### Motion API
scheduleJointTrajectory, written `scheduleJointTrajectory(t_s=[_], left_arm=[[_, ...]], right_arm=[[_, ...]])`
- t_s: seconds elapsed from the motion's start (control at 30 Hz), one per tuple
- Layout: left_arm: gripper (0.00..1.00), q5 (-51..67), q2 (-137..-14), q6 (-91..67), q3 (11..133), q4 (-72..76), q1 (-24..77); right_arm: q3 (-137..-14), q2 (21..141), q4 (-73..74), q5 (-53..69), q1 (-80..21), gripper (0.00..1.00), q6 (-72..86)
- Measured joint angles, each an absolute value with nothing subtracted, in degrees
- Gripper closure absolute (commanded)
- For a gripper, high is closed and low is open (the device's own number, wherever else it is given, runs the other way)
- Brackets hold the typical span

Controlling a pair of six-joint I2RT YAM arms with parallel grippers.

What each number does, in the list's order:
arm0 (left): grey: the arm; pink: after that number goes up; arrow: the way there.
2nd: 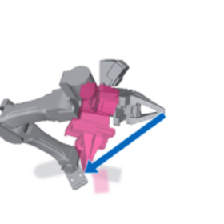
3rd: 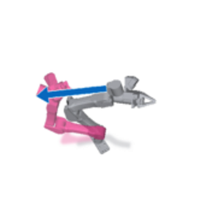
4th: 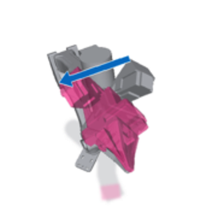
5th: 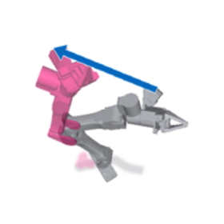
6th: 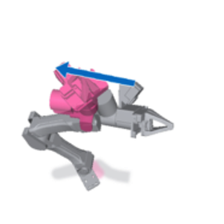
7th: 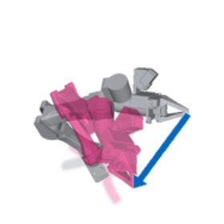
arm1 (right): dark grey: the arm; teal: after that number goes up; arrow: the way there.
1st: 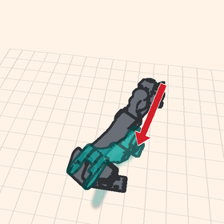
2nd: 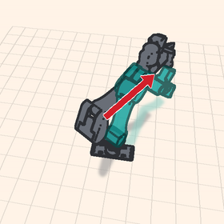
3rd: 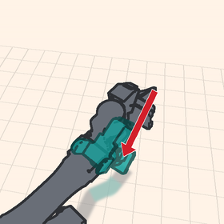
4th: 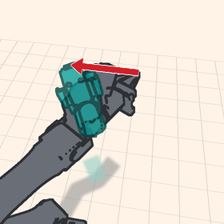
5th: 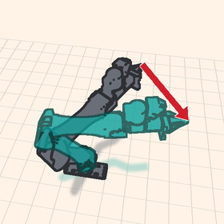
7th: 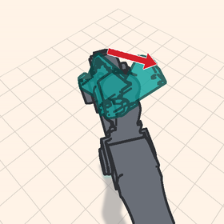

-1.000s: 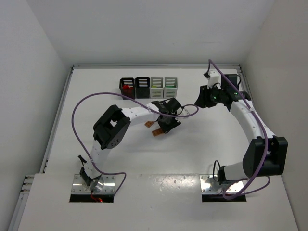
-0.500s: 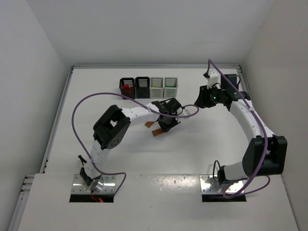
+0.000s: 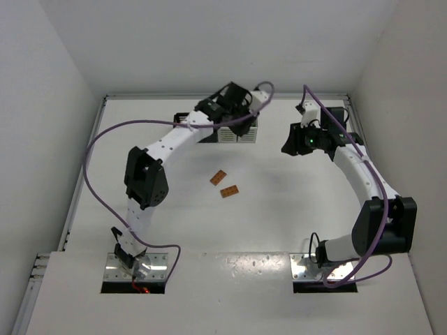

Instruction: Sort the legos into containers by color

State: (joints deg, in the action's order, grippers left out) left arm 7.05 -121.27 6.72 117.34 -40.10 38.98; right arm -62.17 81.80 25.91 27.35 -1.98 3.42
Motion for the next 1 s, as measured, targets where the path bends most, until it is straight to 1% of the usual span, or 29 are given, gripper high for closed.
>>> scheduleJointTrajectory(t_s=[0.07,0.27,0.5,0.67,0.93,1.0], left_arm=[[0.79,6.5,-120.6,6.1,121.1,-39.0,35.7],[0.79,5.9,-121.0,4.6,122.5,-35.7,31.7],[0.79,5.9,-127.8,3.3,126.8,-32.8,30.7],[0.79,4.6,-132.0,3.3,126.9,-31.9,30.5],[0.79,2.1,-134.7,3.3,127.5,-30.8,28.8],[0.75,1.8,-134.7,3.3,127.5,-30.4,28.3]], right_arm=[[-62.2,81.8,25.9,27.7,-2.0,0.63,3.7],[-62.0,81.8,25.7,29.5,-2.0,0.63,4.4],[-61.6,81.8,25.6,30.6,-2.0,0.63,4.6],[-61.4,82.2,25.5,31.1,-2.0,0.63,4.6],[-61.4,83.6,25.6,32.0,-2.0,0.63,4.6],[-61.4,83.6,25.5,32.2,-2.0,0.63,4.6]])
